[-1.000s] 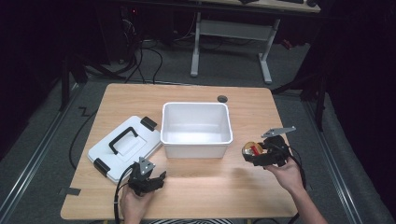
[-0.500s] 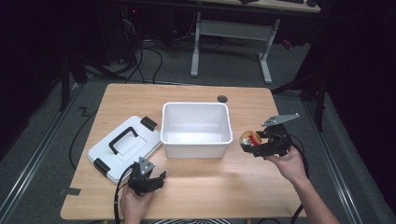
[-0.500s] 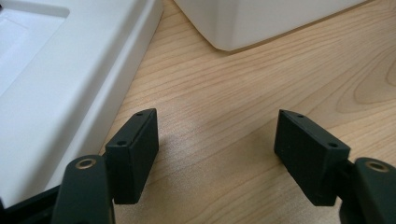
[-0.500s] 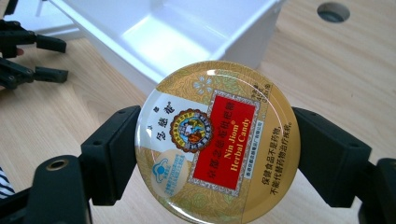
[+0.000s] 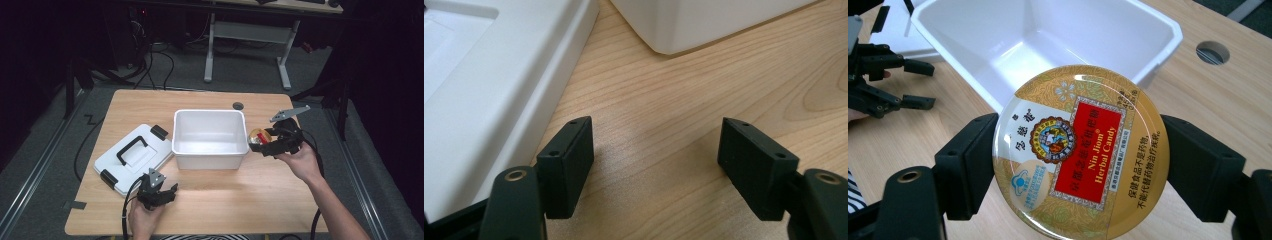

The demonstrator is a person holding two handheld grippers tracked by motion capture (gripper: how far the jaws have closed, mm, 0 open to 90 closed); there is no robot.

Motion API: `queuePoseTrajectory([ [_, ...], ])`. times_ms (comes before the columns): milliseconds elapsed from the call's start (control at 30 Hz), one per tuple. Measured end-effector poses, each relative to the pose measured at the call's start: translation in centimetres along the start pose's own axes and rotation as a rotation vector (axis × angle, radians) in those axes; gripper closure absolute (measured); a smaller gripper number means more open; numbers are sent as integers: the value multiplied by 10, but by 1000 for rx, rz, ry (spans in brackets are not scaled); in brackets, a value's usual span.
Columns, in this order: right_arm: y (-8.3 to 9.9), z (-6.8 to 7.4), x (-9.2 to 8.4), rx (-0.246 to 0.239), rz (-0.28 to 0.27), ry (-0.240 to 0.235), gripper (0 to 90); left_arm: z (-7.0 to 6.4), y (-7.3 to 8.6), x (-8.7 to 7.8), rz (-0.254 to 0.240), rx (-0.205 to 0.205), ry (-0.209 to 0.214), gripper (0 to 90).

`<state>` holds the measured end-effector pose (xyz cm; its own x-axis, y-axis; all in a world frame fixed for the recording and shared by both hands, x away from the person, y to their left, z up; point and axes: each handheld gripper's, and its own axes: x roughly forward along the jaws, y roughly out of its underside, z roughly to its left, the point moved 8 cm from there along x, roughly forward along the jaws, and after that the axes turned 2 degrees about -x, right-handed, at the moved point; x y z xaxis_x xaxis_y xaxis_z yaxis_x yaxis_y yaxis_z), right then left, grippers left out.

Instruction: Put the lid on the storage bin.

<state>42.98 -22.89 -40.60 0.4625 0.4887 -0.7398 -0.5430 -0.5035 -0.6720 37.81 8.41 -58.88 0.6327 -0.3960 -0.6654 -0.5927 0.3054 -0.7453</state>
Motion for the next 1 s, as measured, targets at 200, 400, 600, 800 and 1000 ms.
queuePoseTrajectory([
  [200, -19, 4, 7, -21, 4, -6, 205, 0, 0, 0, 0, 0, 0, 310],
  [400, -36, 10, 18, -48, 21, -11, 205, 0, 0, 0, 0, 0, 0, 311],
  [600, -49, 14, 31, -66, 51, -16, 205, 0, 0, 0, 1, 1, 0, 311],
  [800, -55, 15, 45, -80, 92, -13, 205, 0, 0, 0, 1, 1, 0, 311],
  [1000, -55, 14, 58, -91, 140, -6, 205, 0, 0, 0, 1, 1, 0, 311],
])
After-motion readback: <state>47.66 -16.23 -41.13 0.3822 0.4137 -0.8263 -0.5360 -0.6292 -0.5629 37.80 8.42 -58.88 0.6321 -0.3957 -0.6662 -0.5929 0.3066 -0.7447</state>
